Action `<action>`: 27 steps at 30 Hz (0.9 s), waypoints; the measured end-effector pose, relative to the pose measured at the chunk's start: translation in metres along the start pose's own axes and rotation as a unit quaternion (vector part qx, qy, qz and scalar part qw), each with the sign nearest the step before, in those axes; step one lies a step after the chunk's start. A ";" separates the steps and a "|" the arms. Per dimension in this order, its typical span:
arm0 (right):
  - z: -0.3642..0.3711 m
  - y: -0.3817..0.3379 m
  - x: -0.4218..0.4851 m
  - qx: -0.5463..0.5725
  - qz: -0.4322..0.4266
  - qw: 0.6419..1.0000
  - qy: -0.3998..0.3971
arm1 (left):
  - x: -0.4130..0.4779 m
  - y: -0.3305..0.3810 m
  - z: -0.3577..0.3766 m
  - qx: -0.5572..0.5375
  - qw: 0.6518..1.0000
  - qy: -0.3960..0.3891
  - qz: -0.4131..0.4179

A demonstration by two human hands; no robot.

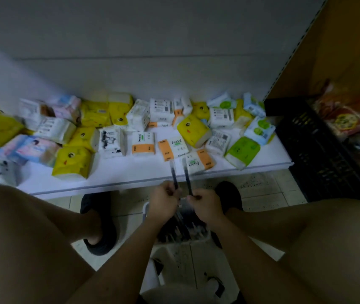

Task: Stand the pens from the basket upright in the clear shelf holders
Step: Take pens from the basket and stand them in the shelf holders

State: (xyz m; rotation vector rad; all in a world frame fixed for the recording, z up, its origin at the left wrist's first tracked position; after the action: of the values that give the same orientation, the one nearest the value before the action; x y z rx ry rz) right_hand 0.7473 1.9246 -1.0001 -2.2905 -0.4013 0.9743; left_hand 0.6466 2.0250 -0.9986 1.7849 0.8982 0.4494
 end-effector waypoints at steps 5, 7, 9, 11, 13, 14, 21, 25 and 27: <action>-0.032 -0.068 -0.021 0.051 -0.115 0.992 0.021 | 0.011 0.058 -0.052 -0.005 0.995 0.049 0.090; -0.043 -0.091 -0.030 0.057 -0.150 0.987 0.022 | 0.013 0.082 -0.070 -0.024 0.989 0.046 0.135; -0.055 -0.114 -0.038 0.049 -0.181 0.981 0.042 | 0.015 0.105 -0.087 -0.043 0.981 0.042 0.182; -0.070 -0.141 -0.050 0.048 -0.217 0.972 0.076 | 0.018 0.130 -0.106 -0.027 0.972 0.050 0.228; -0.087 -0.170 -0.064 0.065 -0.255 0.960 0.097 | 0.019 0.158 -0.126 -0.035 0.960 0.066 0.270; -0.095 -0.185 -0.071 0.074 -0.271 0.954 0.103 | 0.019 0.172 -0.137 -0.040 0.952 0.072 0.293; -0.139 -0.273 -0.118 0.137 -0.357 0.919 0.096 | 0.012 0.267 -0.203 0.024 0.908 0.087 0.410; -0.160 -0.311 -0.153 0.167 -0.453 0.867 0.124 | 0.007 0.309 -0.232 0.044 0.893 0.097 0.437; -0.168 -0.327 -0.163 0.169 -0.483 0.851 0.120 | 0.005 0.328 -0.246 0.047 0.884 0.101 0.453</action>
State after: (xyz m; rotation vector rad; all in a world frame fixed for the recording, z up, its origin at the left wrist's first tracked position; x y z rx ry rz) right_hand 0.7457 2.0259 -0.6113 -1.5181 -1.0371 0.2031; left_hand 0.6045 2.1262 -0.6034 2.2110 0.1458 1.2162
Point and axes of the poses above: each hand's wrist, its own x-axis towards the middle knuckle, its own z-axis out of the palm, y = z × x, the point moved 5 cm from there along x, towards the middle knuckle, and after that the axes turned 13 degrees about z, right-handed, at the moved point
